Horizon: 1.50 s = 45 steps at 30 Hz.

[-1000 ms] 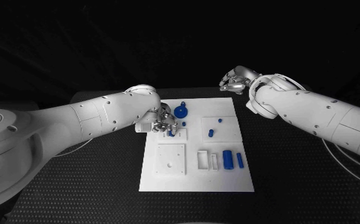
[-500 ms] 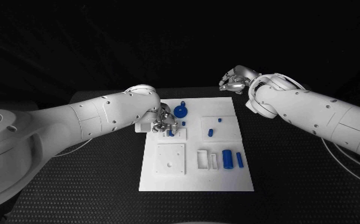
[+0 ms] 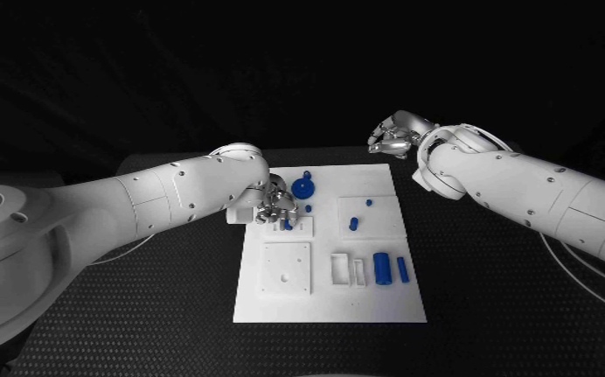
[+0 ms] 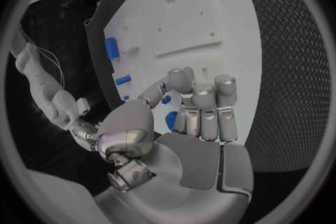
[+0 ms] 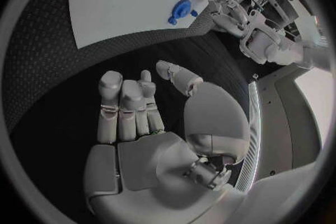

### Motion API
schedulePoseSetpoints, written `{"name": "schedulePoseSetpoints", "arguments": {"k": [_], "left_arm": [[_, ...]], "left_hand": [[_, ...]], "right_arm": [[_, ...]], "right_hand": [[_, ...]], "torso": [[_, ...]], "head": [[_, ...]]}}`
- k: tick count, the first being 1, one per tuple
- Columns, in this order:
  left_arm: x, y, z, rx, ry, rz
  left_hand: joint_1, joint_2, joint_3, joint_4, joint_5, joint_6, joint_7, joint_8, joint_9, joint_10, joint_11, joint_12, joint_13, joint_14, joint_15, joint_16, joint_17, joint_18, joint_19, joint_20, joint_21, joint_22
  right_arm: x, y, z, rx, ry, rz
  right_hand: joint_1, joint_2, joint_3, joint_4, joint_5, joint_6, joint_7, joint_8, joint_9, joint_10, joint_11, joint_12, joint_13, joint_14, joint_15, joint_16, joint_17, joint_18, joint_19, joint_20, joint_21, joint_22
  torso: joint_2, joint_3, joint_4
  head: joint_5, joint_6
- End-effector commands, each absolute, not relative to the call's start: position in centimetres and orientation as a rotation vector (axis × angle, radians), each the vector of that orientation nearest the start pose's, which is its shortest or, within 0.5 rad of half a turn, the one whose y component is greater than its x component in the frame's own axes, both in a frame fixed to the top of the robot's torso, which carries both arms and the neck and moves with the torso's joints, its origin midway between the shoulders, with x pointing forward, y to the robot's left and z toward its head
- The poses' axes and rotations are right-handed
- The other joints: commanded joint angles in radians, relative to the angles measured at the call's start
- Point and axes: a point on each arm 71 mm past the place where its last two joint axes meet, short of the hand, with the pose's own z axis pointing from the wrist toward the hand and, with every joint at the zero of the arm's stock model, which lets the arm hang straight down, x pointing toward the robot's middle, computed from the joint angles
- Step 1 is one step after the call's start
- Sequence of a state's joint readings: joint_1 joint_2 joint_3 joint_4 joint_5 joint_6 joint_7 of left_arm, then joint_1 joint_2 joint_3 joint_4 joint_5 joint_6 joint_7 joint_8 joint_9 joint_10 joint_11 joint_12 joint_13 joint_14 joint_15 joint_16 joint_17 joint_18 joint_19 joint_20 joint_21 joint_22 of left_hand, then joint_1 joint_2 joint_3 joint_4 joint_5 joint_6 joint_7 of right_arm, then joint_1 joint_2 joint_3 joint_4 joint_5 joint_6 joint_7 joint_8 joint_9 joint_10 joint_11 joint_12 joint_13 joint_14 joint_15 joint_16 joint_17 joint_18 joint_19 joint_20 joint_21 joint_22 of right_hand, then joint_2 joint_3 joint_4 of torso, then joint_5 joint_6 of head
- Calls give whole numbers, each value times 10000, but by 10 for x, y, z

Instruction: Assemble the parts on the task board

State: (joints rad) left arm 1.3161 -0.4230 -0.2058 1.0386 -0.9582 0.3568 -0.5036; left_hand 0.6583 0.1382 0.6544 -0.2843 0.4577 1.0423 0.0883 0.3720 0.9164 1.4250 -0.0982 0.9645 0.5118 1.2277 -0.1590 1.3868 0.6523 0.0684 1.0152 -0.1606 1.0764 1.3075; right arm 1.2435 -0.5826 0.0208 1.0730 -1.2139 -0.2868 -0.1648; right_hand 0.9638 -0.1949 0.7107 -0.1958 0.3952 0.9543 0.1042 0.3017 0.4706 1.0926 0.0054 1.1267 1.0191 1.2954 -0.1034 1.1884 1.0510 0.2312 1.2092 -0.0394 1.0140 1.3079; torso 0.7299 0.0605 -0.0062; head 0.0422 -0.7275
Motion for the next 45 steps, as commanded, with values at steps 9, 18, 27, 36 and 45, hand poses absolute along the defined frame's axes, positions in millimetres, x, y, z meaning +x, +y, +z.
{"name": "schedulePoseSetpoints", "arguments": {"k": [9, 18, 27, 36, 45], "left_arm": [[538, 135, -249, -262, 25444, -2950], [539, 138, -249, -378, 25415, -2885], [540, 140, -249, -468, 25377, -2806], [540, 144, -249, -541, 25330, -2721], [540, 148, -249, -591, 25255, -2673]], "left_hand": [[-14, -135, 285, 539, -870, 1810, -1052, -110, 113, -220, -272, 69, -42, 382, -368, 42, -15, 129, 62, -832, 21, 117], [-128, -632, 139, 829, -1185, 1837, -1049, -201, 185, -233, -268, 93, -75, 372, -373, 29, -17, 146, 51, -841, 9, 117], [-196, -988, 37, 1174, -2009, 1850, -1050, -302, 269, -244, -264, 99, -123, 365, -400, 9, -23, 168, 42, -856, -12, 113], [-517, -1175, -719, 1080, -2382, 1854, -1054, -372, 380, -267, -268, 124, -146, 336, -416, 16, -12, 191, -12, -869, -14, 128], [-468, -1510, -835, 1129, -3027, 1878, -1063, -443, 435, -271, -280, 130, -176, 332, -440, 8, -13, 224, -21, -890, -46, 114]], "right_arm": [[577, -208, -174, 2151, 16922, 5487], [577, -209, -174, 2161, 16920, 5472], [577, -209, -174, 2163, 16921, 5463], [577, -210, -174, 2168, 16913, 5459], [577, -210, -174, 2168, 16909, 5458]], "right_hand": [[-96, 19, 9, -68, 56, 76, 138, -59, 10, -96, 2, 44, -18, -15, 14, -36, 16, 306, -2, -51, -36, 156], [-97, 15, 10, -70, 69, 76, 139, -60, 11, -97, 2, 45, -19, -16, 14, -37, 16, 306, -3, -50, -37, 156], [-100, 13, 9, -71, 76, 74, 139, -61, 11, -98, 2, 45, -20, -17, 15, -38, 16, 306, -5, -49, -38, 156], [-103, 12, 8, -71, 81, 73, 140, -62, 11, -99, 3, 45, -21, -18, 15, -39, 16, 306, -5, -48, -39, 156], [-111, 16, 6, -67, 89, 72, 141, -63, 11, -100, 4, 45, -22, -18, 16, -41, 16, 306, -6, -47, -40, 156]], "torso": [[3, -6, 1], [0, -2, 2], [4, -8, -2], [4, -12, 6], [3, -13, 6]], "head": [[-18, -3], [-25, 7], [-31, -2], [-38, -12], [-33, -10]]}}
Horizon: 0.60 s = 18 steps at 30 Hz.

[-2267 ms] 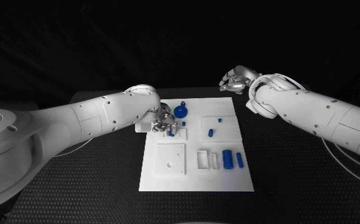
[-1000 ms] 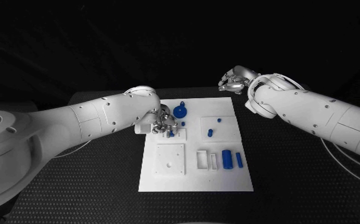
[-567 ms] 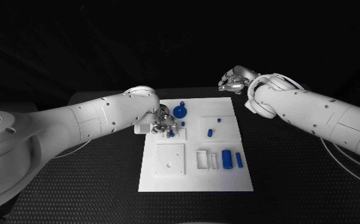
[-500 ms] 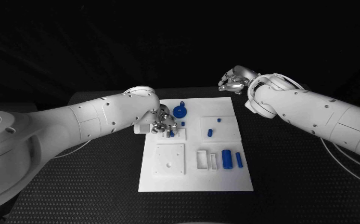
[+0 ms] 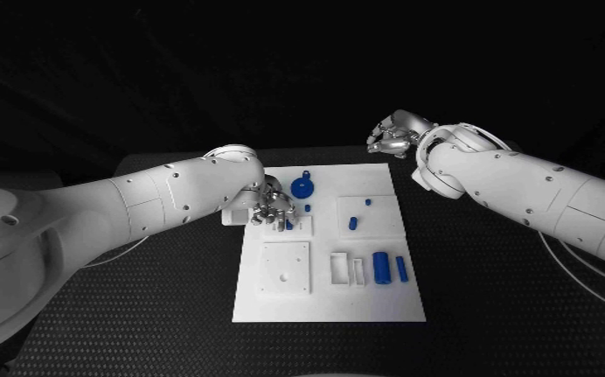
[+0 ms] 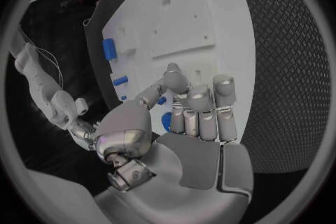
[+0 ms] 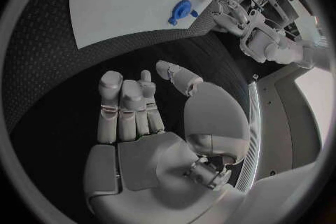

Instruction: Assemble the parts on the task board

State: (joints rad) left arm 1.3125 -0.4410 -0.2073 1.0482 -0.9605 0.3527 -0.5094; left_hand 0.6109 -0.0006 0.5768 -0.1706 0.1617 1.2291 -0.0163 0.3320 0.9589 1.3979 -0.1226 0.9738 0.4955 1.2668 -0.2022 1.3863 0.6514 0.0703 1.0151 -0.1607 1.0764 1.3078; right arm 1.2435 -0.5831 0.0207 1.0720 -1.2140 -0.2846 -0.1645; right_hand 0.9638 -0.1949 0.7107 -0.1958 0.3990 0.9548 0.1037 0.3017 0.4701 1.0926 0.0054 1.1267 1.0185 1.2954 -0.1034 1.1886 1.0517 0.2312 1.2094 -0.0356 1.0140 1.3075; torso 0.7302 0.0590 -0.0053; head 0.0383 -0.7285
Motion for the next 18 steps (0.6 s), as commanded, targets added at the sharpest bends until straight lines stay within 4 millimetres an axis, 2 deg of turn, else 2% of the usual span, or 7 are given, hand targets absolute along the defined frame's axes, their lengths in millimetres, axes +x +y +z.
{"name": "schedulePoseSetpoints", "arguments": {"k": [1, 8, 13, 18], "left_arm": [[540, 148, -249, -588, 25252, -2678], [538, 154, -248, -719, 25139, -2765], [537, 156, -245, -1001, 25139, -3082], [539, 154, -236, -1244, 24877, -3458]], "left_hand": [[19, -136, -59, -14, -84, 12, -18, -45, 13, 1, -38, 38, -15, -59, -10, 13, -4, 207, -20, -890, -46, 111], [74, -241, -70, -43, -167, 13, -16, -65, 25, -1, -36, 39, -23, -61, -13, 10, -5, 210, -20, -892, -49, 111], [98, -319, -74, -10, -266, -70, 8, -148, 8, -2, -18, 36, -37, -69, -17, 0, -10, 211, -26, -890, -60, 108], [153, -417, -66, 63, -558, -274, 87, -382, -104, 2, 53, 46, -57, -85, -42, -7, -14, 218, -33, -893, -63, 114]], "right_arm": [[577, -210, -174, 2166, 16908, 5459], [577, -211, -175, 2185, 16903, 5437], [577, -213, -175, 2202, 16900, 5414], [577, -213, -175, 2212, 16889, 5417]], "right_hand": [[-112, 16, 6, -67, 52, 66, 146, -63, 15, -100, 3, 45, -16, -18, 16, -43, 9, 306, -7, -84, -40, 160], [-117, 17, 4, -66, 57, 66, 147, -64, 16, -100, 4, 46, -17, -18, 16, -43, 9, 306, -7, -83, -40, 160], [-120, 17, 2, -65, 59, 65, 147, -65, 16, -100, 4, 46, -18, -18, 17, -44, 9, 306, -7, -82, -40, 160], [-123, 16, 0, -65, 61, 63, 147, -66, 16, -101, 4, 46, -19, -18, 17, -45, 9, 306, -7, -82, -40, 160]], "torso": [[0, 2, -4], [0, -5, -7], [-18, -1, 15], [-8, 2, 8]], "head": [[6, -2], [-2, 3], [-7, 25], [19, 53]]}}
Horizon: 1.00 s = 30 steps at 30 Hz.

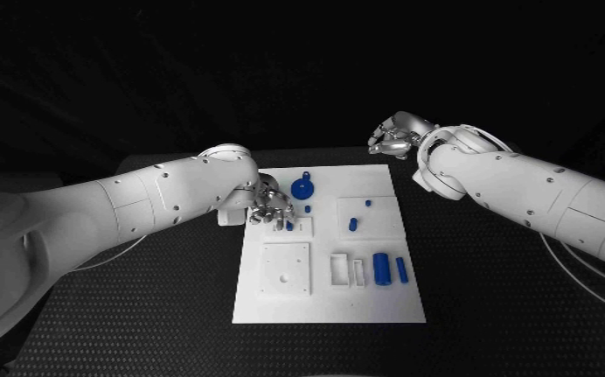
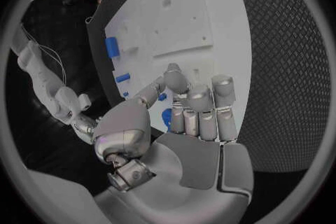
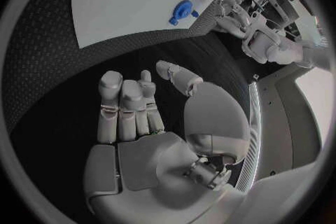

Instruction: Assemble the parts on the task board

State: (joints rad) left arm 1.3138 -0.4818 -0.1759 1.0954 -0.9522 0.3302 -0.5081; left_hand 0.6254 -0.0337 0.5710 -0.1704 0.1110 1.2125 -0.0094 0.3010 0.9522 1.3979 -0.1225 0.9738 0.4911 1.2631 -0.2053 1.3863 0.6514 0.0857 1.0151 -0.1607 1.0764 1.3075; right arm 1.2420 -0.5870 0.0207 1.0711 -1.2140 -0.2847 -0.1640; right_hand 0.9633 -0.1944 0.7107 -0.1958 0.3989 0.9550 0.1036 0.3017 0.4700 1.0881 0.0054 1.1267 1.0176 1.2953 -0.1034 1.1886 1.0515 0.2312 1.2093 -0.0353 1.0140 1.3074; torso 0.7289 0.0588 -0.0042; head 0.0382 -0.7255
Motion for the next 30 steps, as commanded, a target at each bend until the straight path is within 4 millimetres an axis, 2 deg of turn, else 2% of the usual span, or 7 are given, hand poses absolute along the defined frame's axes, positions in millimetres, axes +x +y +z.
{"name": "schedulePoseSetpoints", "arguments": {"k": [1, 9, 15, 21, 23, 27, 30], "left_arm": [[539, 154, -234, -1310, 24844, -3528], [546, 155, -196, -1928, 24340, -4587], [563, 179, -167, -2340, 23056, -3831], [579, 204, -151, -2417, 22380, -2884], [583, 213, -149, -2781, 21933, -2992], [591, 221, -144, -3244, 20969, -3352], [595, 223, -141, -3268, 20433, -3525]], "left_hand": [[20, -101, -3, 68, -59, -169, 41, -131, -74, 2, 72, 45, -17, -52, -13, -10, -16, 65, -34, -894, -63, 117], [50, -83, 10, 86, -69, -182, 59, -189, -123, -6, 90, 36, -30, -63, -19, -22, -23, 66, -36, -894, -64, 119], [325, -237, 168, 0, -109, -1141, 426, -884, -545, -512, 454, -504, -296, -601, 241, -595, -273, 15, -432, -820, -385, 24], [660, 140, 356, -116, 252, -1645, 657, -1209, -766, -898, 661, -1018, -519, -917, 441, -1128, -512, -80, -681, -719, -702, -123], [909, 132, 566, -259, 396, -2325, 984, -1576, -953, -1695, 967, -1751, -826, -1670, 864, -1945, -860, -238, -1302, -529, -1265, -346], [1209, -187, 510, -165, 210, -2604, 1261, -1716, -1178, -2083, 1315, -2764, -1235, -2025, 1215, -2959, -1296, -517, -1800, -205, -2057, -757], [1562, -565, 519, -47, 94, -2566, 1373, -1651, -1324, -2347, 1474, -3720, -1592, -2264, 1549, -3849, -1625, -566, -2066, 94, -2611, -1030]], "right_arm": [[577, -213, -175, 2216, 16890, 5414], [578, -218, -175, 2320, 16797, 5342], [580, -223, -174, 2571, 16510, 5398], [582, -234, -171, 3118, 15893, 5650], [583, -236, -170, 3378, 15638, 5868], [585, -241, -171, 4366, 15568, 6398], [588, -248, -172, 4889, 15472, 6478]], "right_hand": [[-120, 12, 0, -65, 61, 61, 149, -66, 17, -56, 5, 46, -10, -18, 17, -45, 11, 305, -7, -85, -40, 162], [-128, 5, -6, -66, 61, 55, 151, -70, 16, -57, 6, 46, -11, -18, 17, -46, 11, 305, -7, -84, -40, 162], [-142, -22, -8, -77, 53, -100, 190, -158, -19, -101, 41, 27, -22, -53, 46, -72, 7, 306, -36, -82, -65, 156], [-178, -53, 62, -85, -21, -291, 280, -253, -46, -399, 133, -187, -123, -395, 141, -364, -111, 301, -363, -19, -327, 83], [-308, -162, 289, -61, -542, -478, 397, -316, -41, -1153, 300, -1007, -600, -1396, 340, -1338, -559, 216, -1426, 210, -1167, -182], [-237, -204, 231, -53, -808, -637, 564, -265, 72, -1388, 442, -2021, -1712, -1839, 521, -2468, -1286, 86, -2138, 690, -2253, -677], [-140, -83, 567, -112, -511, -869, 772, -275, 117, -2201, 769, -3487, -3137, -3206, 1241, -4066, -2261, -254, -3755, 1242, -3740, -1298]], "torso": [[3, 1, -4], [-6, -3, 8], [-7, -5, 3], [-18, -19, 13], [-12, -14, 13], [16, -25, -1], [18, -27, 5]], "head": [[24, 32], [33, 163], [50, 363], [92, 525], [119, 569], [152, 667], [123, 708]]}}
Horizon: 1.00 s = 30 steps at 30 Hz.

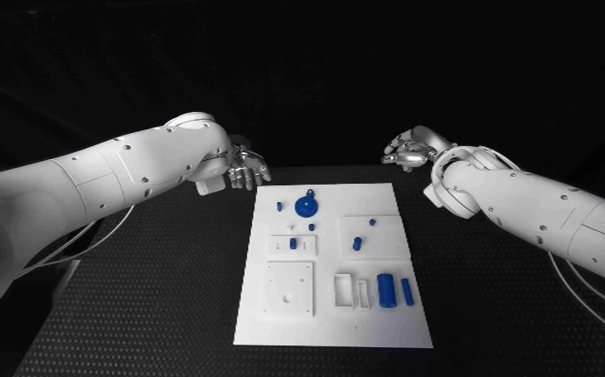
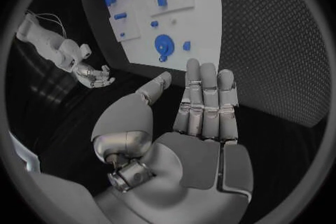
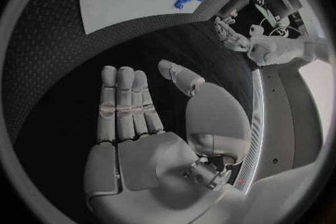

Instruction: Assemble the parts on the task board

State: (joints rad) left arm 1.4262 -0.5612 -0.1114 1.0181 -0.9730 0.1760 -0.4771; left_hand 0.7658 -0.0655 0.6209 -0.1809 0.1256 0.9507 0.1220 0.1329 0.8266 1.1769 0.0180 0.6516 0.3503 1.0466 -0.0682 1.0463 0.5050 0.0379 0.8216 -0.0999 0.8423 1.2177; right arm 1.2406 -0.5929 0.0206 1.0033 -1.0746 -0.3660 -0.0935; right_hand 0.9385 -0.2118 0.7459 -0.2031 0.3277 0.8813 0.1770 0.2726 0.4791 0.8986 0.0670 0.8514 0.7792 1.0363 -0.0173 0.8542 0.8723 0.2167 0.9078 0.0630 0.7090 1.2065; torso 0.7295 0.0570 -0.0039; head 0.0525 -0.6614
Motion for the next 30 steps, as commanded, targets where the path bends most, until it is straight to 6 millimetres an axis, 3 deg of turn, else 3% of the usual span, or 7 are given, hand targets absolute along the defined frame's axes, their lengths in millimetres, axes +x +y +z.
{"name": "schedulePoseSetpoints", "arguments": {"k": [1, 3, 5, 9, 20, 23, 30], "left_arm": [[596, 224, -140, -3160, 20225, -3539], [597, 224, -139, -3009, 19996, -3488], [598, 224, -141, -2997, 19925, -3502], [598, 222, -157, -3014, 20148, -3360], [597, 210, -197, -2998, 21534, -2926], [595, 206, -203, -2928, 21719, -2953], [595, 204, -208, -2913, 21903, -2913]], "left_hand": [[425, -320, 35, 91, -86, 117, 79, 51, -201, 55, 115, -1089, -407, 40, 371, -949, -335, -40, -128, -336, -547, -297], [495, -419, -41, 159, -159, 100, 110, 34, -307, -49, 199, -1560, -561, 105, 371, -1175, -364, 7, -60, -301, -633, -339], [697, -528, -71, 188, -235, 99, 129, 31, -432, -4, 277, -2019, -681, 187, 399, -1371, -341, 25, -27, -266, -730, -363], [935, -646, -176, 265, -232, 34, 166, 19, -633, 187, 332, -2624, -767, 272, 430, -1638, -240, 32, 15, -226, -864, -363], [749, -804, -369, 758, -558, -42, 206, 49, -872, 400, 371, -3237, -737, 309, 446, -1867, -3, 27, 25, -211, -1021, -305], [236, -1057, -560, 1256, -764, -109, 237, 48, -938, 428, 388, -3413, -713, 300, 459, -1928, 81, 28, 18, -203, -1075, -282], [-18, -1323, -480, 1851, -762, -154, 240, 95, -971, 499, 389, -3594, -651, 290, 453, -1982, 210, 61, 14, -205, -1110, -216]], "right_arm": [[588, -249, -172, 5054, 15402, 6611], [589, -251, -173, 5517, 15304, 6977], [590, -253, -173, 5893, 15241, 7372], [592, -254, -173, 6263, 15115, 7901], [592, -253, -171, 6492, 14838, 7965], [592, -254, -171, 6544, 14754, 8016], [592, -249, -170, 6540, 14708, 8236]], "right_hand": [[124, 74, 274, -40, 178, -159, 57, 30, 38, -395, 245, -1091, -1145, -865, 552, -1005, -682, -175, -1050, 362, -951, -394], [179, 99, 319, -88, 48, -339, 127, 19, 49, -502, 599, -2107, -2281, -1379, 1009, -1843, -1326, -334, -1897, 610, -1703, -738], [236, 148, 185, -107, 12, -511, 174, 14, 33, -545, 780, -3037, -3435, -1721, 1313, -2681, -2010, -424, -2421, 839, -2285, -1044], [359, 232, -103, -47, 37, -710, 197, 10, -111, -286, 891, -4061, -5028, -2253, 1673, -3676, -3053, -493, -3115, 1163, -3018, -1362], [491, 372, -387, 26, 74, -923, 354, 6, -323, -27, 1033, -4789, -6146, -2479, 1885, -4282, -3932, -529, -3655, 1388, -3559, -1430], [607, 265, -482, 76, 77, -1096, 383, -42, -414, -295, 1138, -5074, -6463, -3036, 2158, -4603, -4274, -879, -4649, 1497, -3910, -1245], [649, 195, -612, 231, 149, -1233, 359, -34, -490, -383, 1177, -5286, -6755, -3264, 2256, -4643, -4526, -1090, -5183, 1512, -4017, -884]], "torso": [[10, -5, -2], [9, 0, -2], [10, 4, -1], [7, -4, -3], [64, -30, -49], [84, -43, -66], [92, -50, -84]], "head": [[12, 73], [48, 103], [75, 133], [105, 158], [186, 165], [171, 178], [196, 172]]}}
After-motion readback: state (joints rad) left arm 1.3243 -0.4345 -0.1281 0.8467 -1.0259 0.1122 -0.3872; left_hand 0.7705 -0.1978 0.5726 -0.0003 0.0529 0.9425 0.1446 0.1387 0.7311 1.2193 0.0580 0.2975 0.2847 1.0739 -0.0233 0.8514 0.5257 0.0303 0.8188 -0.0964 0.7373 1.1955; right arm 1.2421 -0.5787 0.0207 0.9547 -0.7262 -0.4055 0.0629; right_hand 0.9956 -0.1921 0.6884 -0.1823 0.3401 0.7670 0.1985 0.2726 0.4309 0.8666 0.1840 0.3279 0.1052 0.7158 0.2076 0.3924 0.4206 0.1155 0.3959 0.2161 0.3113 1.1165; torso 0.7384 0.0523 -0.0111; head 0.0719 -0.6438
